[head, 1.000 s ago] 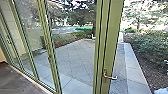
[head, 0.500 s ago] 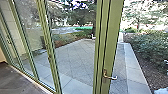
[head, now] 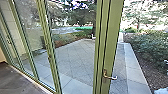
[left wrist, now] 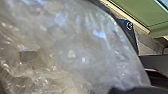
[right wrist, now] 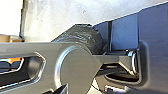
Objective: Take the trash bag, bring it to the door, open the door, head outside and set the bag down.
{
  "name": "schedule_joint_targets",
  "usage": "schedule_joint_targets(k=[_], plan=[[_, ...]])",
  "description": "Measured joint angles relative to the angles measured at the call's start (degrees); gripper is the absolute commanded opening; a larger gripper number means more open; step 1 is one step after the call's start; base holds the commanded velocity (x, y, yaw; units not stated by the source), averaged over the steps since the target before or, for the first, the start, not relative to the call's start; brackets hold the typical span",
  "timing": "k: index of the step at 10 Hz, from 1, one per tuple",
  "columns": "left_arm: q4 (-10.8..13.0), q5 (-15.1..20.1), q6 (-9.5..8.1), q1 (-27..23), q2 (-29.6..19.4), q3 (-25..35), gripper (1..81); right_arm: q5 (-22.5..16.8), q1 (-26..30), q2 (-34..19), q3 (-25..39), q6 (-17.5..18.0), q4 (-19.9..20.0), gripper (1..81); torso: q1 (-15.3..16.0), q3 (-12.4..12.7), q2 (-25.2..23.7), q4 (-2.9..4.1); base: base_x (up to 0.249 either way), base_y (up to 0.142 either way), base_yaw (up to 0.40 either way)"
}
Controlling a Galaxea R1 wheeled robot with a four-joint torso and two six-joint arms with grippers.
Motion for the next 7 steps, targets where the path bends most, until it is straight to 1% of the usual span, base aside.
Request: schedule_joint_targets(k=[1, 5, 7], plan=[[0.0, 0.0, 0.0, 0.0, 0.1, 0.0, 1.0, 0.2, 0.4, -3.6, 4.8, 0.0, 0.0, 81.1, 0.0, 0.0, 0.0, 0.0, 0.0, 0.0, 0.0], [0.0, 0.0, 0.02, 0.0, 0.1, 0.0, 1.0, 1.0, 2.1, -15.2, 19.3, -0.2, -0.3, 81.1, 0.0, 0.0, 0.0, 0.0, 0.0, 0.0, 0.0], [0.0, 0.0, 0.0, 0.0, 0.1, 0.0, 1.0, 1.2, 3.5, -22.2, 26.6, -0.4, -0.4, 81.1, 0.0, 0.0, 0.0, 0.0, 0.0, 0.0, 0.0]])
